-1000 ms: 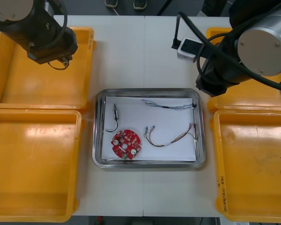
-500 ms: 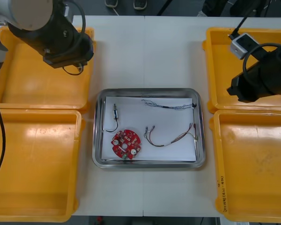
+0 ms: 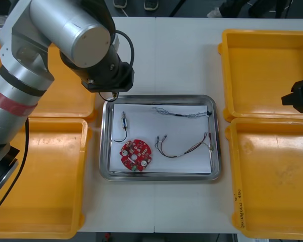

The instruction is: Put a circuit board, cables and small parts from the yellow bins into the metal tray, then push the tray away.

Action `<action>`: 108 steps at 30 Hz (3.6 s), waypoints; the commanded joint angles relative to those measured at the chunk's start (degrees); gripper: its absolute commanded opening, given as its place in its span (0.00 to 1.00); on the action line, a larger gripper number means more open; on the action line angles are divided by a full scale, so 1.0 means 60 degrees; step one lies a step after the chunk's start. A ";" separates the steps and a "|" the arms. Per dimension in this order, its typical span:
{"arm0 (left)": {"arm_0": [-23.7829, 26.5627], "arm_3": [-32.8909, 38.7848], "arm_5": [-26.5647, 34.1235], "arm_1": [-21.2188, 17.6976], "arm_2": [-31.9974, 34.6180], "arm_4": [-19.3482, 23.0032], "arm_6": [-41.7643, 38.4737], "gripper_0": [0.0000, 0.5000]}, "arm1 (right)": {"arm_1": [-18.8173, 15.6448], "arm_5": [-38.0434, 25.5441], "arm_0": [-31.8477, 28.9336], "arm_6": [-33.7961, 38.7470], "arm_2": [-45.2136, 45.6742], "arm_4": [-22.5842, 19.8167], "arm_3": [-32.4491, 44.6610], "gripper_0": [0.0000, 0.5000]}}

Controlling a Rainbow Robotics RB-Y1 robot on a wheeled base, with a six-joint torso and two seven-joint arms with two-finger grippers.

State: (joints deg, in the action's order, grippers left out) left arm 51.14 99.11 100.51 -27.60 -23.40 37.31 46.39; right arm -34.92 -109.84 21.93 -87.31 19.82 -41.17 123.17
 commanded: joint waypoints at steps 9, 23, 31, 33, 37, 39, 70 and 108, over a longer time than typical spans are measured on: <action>-0.0072 -0.1034 -0.1386 0.0865 -0.1462 -0.0608 -0.0393 0.00 | -0.0801 -0.0026 -0.1531 0.0328 0.1017 -0.0374 0.0331 1.00; -0.0247 -0.1840 -0.2162 0.1055 -0.2443 -0.0667 -0.0393 0.00 | -0.0786 -0.0026 -0.2337 0.2203 0.0973 -0.1077 0.0316 1.00; -0.0365 -0.1987 -0.2470 0.1055 -0.2765 -0.0798 -0.0422 0.00 | -0.0801 -0.0026 -0.2586 0.2349 0.0988 -0.0740 0.0331 1.00; -0.0365 -0.1972 -0.2484 0.1055 -0.2839 -0.0798 -0.0437 0.00 | -0.0786 -0.0026 -0.2586 0.2349 0.0988 -0.0652 0.0331 1.00; -0.0408 -0.1972 -0.2528 0.1070 -0.2927 -0.0842 -0.0466 0.00 | -0.0801 -0.0026 -0.2600 0.2349 0.0988 -0.0520 0.0331 1.00; -0.0394 -0.1972 -0.2528 0.1055 -0.2927 -0.0842 -0.0481 0.00 | -0.0801 -0.0026 -0.2600 0.2320 0.0988 -0.0476 0.0331 1.00; -0.0394 -0.0595 -0.1444 0.0674 -0.1638 -0.0652 -0.0759 1.00 | -0.0801 -0.0026 -0.2644 0.2364 0.1134 -0.0799 0.0536 1.00; -0.3323 0.2921 0.1581 -0.3369 0.4280 0.2834 0.1995 1.00 | -0.1650 -0.0026 0.0608 0.1836 -0.4124 -0.2864 0.2484 1.00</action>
State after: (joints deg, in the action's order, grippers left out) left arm 34.05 114.37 109.55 -44.26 -2.02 52.79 50.72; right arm -42.88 -109.84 21.35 -74.41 0.31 -58.28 135.72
